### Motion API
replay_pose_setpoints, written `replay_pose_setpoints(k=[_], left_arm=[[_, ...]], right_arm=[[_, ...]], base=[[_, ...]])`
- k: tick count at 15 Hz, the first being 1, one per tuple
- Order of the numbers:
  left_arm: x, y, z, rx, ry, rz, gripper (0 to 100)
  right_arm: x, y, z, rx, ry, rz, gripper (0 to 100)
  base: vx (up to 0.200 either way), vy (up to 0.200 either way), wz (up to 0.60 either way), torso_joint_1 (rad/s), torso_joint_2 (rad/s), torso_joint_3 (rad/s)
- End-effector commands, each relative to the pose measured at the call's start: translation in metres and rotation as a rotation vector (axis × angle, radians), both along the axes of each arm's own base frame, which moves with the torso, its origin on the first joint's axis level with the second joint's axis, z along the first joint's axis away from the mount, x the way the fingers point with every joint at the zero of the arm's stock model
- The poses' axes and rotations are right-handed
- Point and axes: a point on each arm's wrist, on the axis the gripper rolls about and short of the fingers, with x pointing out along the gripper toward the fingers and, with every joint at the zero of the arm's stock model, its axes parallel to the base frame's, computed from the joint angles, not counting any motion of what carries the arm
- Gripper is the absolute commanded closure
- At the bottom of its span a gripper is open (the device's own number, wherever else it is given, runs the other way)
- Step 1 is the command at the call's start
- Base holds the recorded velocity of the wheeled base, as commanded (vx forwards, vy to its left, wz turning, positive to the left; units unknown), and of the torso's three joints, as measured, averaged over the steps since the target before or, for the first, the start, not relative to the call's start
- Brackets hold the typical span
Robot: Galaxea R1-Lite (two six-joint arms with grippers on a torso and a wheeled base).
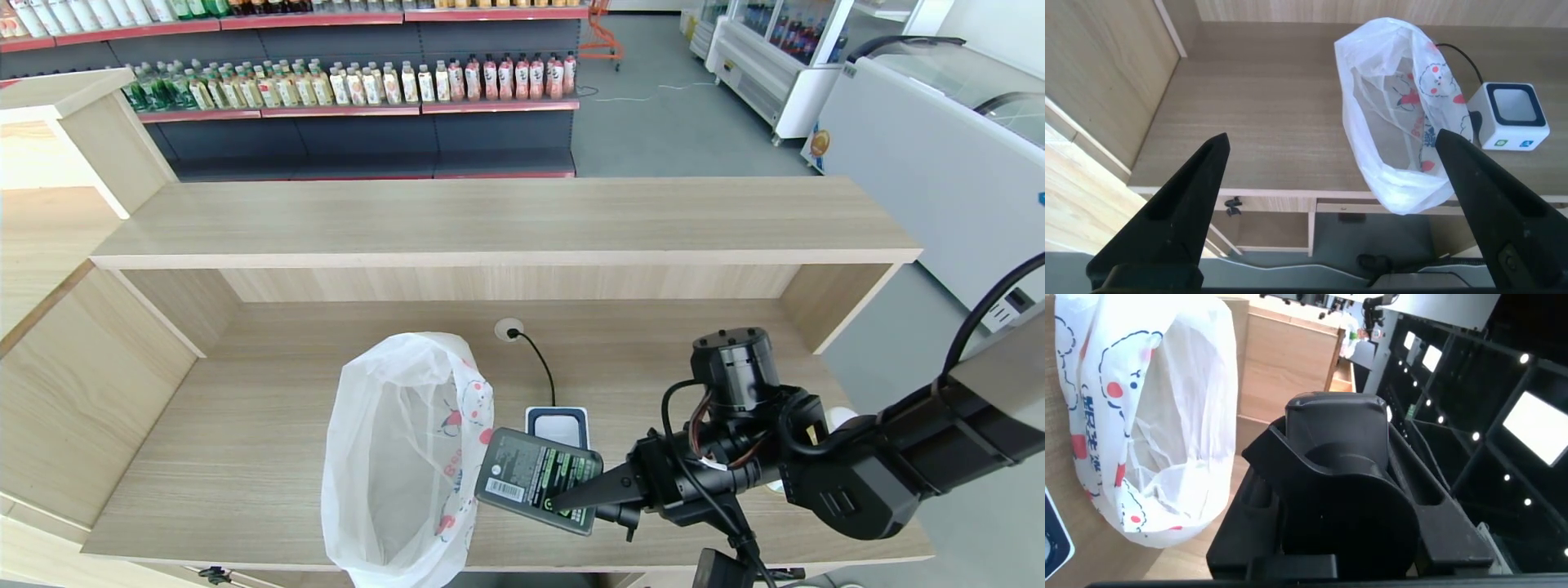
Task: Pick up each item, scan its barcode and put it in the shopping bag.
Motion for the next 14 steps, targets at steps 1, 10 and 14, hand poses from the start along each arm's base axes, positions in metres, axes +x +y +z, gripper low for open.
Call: replay_pose_setpoints(k=[1, 10, 14], left_arm=[[0.000, 0.000, 0.000, 0.000, 0.000, 0.000, 0], [0.000, 0.000, 0.000, 0.000, 0.000, 0.000, 0], [0.000, 0.000, 0.000, 0.000, 0.000, 0.000, 0]], right_arm=[[0.000, 0.000, 0.000, 0.000, 0.000, 0.001, 100], [-0.014, -0.010, 0.033, 0.024, 0.091, -0.040, 100], [-0.025, -0.057, 0.073, 0.061, 0.364, -0.260, 100]], base=[[0.000, 0.000, 0.00, 0.000, 0.00, 0.000], [0.000, 0.000, 0.00, 0.000, 0.00, 0.000], [0.000, 0.000, 0.00, 0.000, 0.00, 0.000]])
